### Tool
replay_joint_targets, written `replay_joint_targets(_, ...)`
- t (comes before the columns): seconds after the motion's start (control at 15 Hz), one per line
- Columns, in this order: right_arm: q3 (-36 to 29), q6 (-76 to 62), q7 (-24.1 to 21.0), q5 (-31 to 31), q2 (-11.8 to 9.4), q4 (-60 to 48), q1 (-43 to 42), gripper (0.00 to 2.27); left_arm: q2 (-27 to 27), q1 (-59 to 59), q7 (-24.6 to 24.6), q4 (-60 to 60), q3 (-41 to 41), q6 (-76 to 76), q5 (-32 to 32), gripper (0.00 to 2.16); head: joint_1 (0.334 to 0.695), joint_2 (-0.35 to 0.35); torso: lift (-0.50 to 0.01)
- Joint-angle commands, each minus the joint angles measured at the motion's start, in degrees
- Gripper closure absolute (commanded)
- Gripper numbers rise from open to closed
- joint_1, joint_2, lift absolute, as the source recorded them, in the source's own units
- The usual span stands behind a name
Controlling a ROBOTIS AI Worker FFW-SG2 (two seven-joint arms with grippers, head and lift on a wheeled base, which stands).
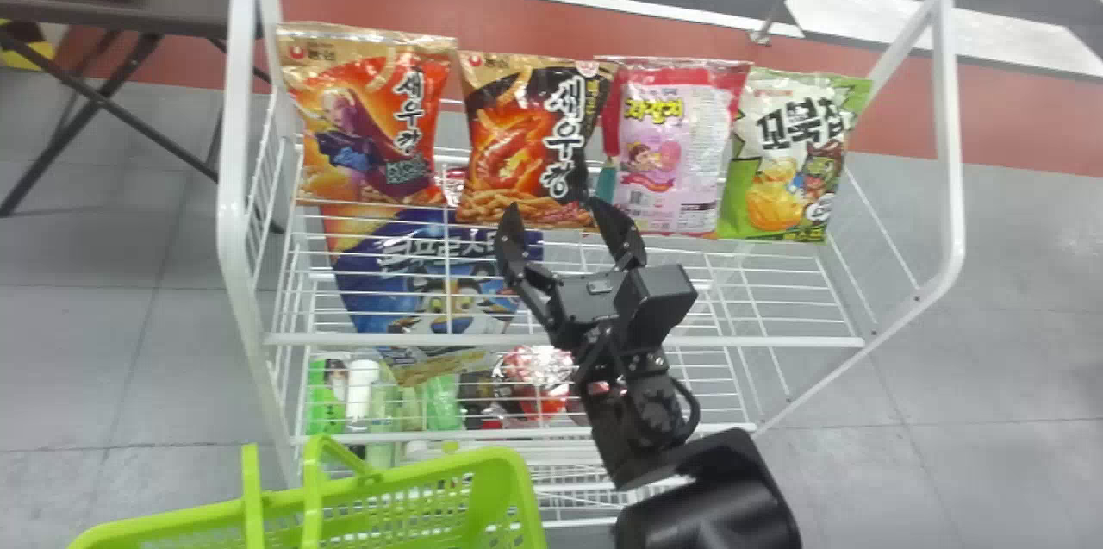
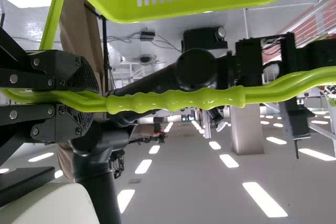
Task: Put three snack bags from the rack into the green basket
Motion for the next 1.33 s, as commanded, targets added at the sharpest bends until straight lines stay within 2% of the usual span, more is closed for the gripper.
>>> replay_joint_targets(0.0,0.08,-0.37,0.03,-0.41,0.30,4.46,-3.59,0.16,0.18,-1.30,-0.31,1.11,-0.17,0.29,0.34,2.15,0.695,-0.228,0.000)
replay_joint_targets(0.2,0.08,-0.37,-0.06,0.03,1.79,9.65,-7.81,0.17,0.62,-1.65,-0.93,1.72,-0.08,0.29,0.78,2.15,0.695,-0.219,0.000)
replay_joint_targets(0.33,1.75,-0.02,0.03,0.12,1.79,12.81,-10.62,0.19,1.06,-1.74,-0.93,2.07,-0.08,0.29,0.95,2.15,0.695,-0.206,0.000)
replay_joint_targets(0.4,2.37,0.16,1.00,0.12,1.79,13.34,-11.33,0.29,1.15,-1.74,-0.93,2.25,0.01,0.29,1.13,2.15,0.695,-0.199,0.000)
replay_joint_targets(0.53,2.89,0.86,1.61,0.56,1.88,13.34,-11.59,0.74,1.15,-1.82,-0.93,2.25,0.01,0.29,1.13,2.15,0.695,-0.176,0.000)
replay_joint_targets(0.6,3.07,1.39,1.61,1.00,1.79,13.25,-11.50,1.14,1.23,-1.82,-0.93,2.25,0.09,0.29,1.13,2.15,0.695,-0.164,0.000)
replay_joint_targets(0.67,3.07,2.09,1.53,1.00,1.79,12.81,-11.33,1.66,1.23,-1.82,-0.93,2.34,0.18,0.29,1.22,2.15,0.695,-0.150,0.000)
replay_joint_targets(0.73,2.89,2.97,1.35,1.09,1.88,12.28,-10.98,1.99,1.32,-1.82,-0.93,2.34,0.27,0.29,1.30,2.15,0.695,-0.145,0.000)
replay_joint_targets(0.87,2.37,2.97,0.74,1.17,1.79,11.93,-10.19,2.13,1.32,-2.00,-0.93,2.25,0.36,0.36,1.30,2.15,0.695,-0.142,0.000)
replay_joint_targets(1.27,-0.62,2.97,-0.41,1.79,1.79,6.40,-7.28,2.22,1.32,-3.41,-0.75,2.16,0.09,0.36,1.30,2.15,0.695,-0.177,0.000)
